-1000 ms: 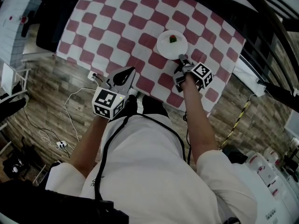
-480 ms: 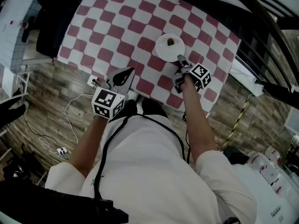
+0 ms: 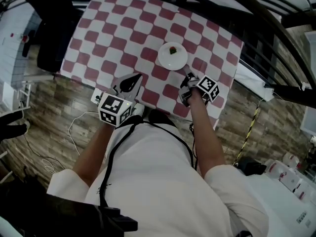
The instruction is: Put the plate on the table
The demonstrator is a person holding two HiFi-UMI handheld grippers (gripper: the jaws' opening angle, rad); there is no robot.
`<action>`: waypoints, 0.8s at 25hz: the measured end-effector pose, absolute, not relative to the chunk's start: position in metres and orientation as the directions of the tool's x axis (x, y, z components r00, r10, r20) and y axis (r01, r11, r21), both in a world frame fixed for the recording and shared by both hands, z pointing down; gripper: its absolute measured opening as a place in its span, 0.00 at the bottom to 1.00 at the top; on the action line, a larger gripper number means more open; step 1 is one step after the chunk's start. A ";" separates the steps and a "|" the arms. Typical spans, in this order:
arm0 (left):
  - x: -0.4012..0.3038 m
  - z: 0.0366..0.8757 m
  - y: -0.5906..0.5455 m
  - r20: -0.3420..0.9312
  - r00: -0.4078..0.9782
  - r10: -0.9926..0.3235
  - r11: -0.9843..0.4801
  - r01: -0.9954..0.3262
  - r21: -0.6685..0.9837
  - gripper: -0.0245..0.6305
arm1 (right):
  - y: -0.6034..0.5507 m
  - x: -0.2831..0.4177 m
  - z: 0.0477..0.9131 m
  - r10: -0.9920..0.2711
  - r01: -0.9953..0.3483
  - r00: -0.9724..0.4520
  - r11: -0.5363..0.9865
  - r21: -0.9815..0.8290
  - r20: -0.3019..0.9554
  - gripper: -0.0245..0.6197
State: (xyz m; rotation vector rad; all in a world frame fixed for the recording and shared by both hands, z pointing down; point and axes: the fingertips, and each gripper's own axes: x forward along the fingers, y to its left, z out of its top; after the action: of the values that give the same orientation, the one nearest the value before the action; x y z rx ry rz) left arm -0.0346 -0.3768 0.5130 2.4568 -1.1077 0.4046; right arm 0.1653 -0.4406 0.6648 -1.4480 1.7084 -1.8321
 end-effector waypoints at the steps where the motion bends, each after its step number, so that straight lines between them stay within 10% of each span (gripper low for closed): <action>1: -0.033 0.511 -0.377 0.417 0.646 -0.639 -0.604 -0.757 0.249 0.05 | -0.437 0.166 0.660 -0.743 -0.428 -0.477 -0.270 -0.863 0.469 0.10; 20: -0.010 0.472 -0.371 0.340 0.731 -0.591 -0.703 -0.674 0.227 0.05 | -0.352 0.166 0.525 -0.825 -0.515 -0.519 0.093 -0.852 0.224 0.05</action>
State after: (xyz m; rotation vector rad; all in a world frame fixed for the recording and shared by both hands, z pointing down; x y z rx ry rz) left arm -0.0095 -0.3710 0.4717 2.5990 -0.9827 0.3454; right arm 0.1655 -0.3521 0.5251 -1.3271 2.0644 -1.3953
